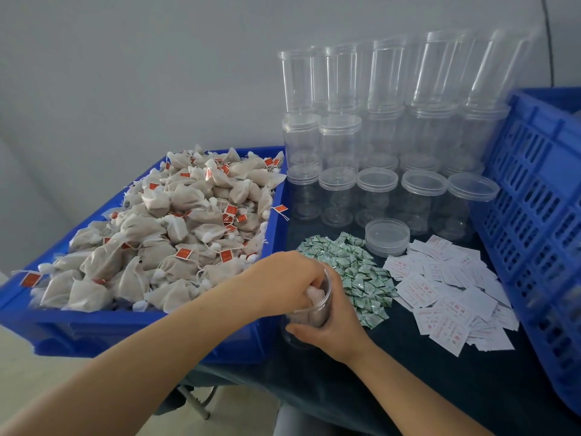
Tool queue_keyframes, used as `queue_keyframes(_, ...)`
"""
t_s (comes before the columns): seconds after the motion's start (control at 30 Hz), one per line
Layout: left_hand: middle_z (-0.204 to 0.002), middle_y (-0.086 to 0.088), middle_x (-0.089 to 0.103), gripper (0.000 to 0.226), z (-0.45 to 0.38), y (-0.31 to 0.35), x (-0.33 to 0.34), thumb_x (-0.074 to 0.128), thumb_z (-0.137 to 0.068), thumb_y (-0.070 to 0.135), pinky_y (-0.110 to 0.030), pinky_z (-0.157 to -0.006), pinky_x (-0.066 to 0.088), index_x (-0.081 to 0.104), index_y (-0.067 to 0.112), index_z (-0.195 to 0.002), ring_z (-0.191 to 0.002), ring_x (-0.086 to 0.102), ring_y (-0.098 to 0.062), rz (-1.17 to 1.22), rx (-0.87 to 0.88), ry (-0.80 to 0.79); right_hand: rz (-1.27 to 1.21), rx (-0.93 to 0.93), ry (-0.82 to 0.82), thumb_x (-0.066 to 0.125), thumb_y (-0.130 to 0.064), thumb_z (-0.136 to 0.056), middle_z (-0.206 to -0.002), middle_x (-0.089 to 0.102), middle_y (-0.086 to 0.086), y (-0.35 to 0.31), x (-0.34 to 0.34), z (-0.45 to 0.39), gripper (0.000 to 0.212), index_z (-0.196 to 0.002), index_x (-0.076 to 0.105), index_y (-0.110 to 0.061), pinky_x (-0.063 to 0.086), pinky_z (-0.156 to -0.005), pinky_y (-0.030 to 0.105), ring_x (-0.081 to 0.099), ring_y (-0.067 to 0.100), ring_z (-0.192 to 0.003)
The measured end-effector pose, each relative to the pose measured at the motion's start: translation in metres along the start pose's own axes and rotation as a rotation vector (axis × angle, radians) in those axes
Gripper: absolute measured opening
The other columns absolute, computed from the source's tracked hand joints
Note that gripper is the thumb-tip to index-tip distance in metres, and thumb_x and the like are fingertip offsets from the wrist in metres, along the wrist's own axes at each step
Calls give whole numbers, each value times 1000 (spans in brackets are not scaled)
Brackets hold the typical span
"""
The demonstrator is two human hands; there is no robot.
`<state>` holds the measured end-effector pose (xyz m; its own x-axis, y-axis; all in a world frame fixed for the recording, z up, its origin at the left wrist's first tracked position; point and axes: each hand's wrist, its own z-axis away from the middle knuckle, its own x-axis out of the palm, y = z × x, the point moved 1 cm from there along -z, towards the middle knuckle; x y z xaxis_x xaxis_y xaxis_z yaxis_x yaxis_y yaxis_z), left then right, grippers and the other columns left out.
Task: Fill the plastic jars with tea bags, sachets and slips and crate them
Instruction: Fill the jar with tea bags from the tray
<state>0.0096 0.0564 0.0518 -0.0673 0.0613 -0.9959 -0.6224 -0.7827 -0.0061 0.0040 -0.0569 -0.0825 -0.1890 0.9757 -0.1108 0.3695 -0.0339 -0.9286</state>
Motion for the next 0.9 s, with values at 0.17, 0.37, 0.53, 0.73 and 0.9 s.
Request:
queue_keyframes(0.17,-83,-3,58,14,-24,0,8,54,-89,11,-24,-59,34,66,9,-95,-74,51,-20,-46,2,-290,25,33,-2,88,-33,-62,-131,53,-28,7,0,1,97,-139,32,-53,47,-98,17,54,3,-126)
queue_keyframes(0.37,-118,-16,59,40,-37,7,19,62,-86,9,-31,-82,41,54,-1,-124,-102,56,-28,-48,-48,-451,30,28,21,89,-32,-57,-131,55,-26,7,1,0,98,-130,34,-68,48,-99,20,55,8,-127)
queue_keyframes(0.53,-88,5,60,15,-34,-3,-9,57,-91,25,-28,-75,46,65,19,-103,-83,57,-15,26,20,-488,28,37,10,91,-31,-60,-129,58,-19,8,1,0,97,-134,36,-62,52,-93,24,60,14,-123)
queue_keyframes(0.73,-85,15,66,12,-19,-48,-59,60,-91,28,-5,-57,47,63,25,-102,-71,63,5,398,-127,-77,62,53,22,91,-39,-58,-128,51,-28,15,0,3,102,-135,31,-66,46,-100,18,50,8,-130)
queue_keyframes(0.9,-97,5,66,9,-25,-90,-46,61,-90,19,-17,-70,49,62,23,-99,-79,62,-4,464,-347,323,66,66,16,92,-41,-57,-126,49,-31,17,1,3,102,-134,30,-68,44,-98,13,49,5,-130)
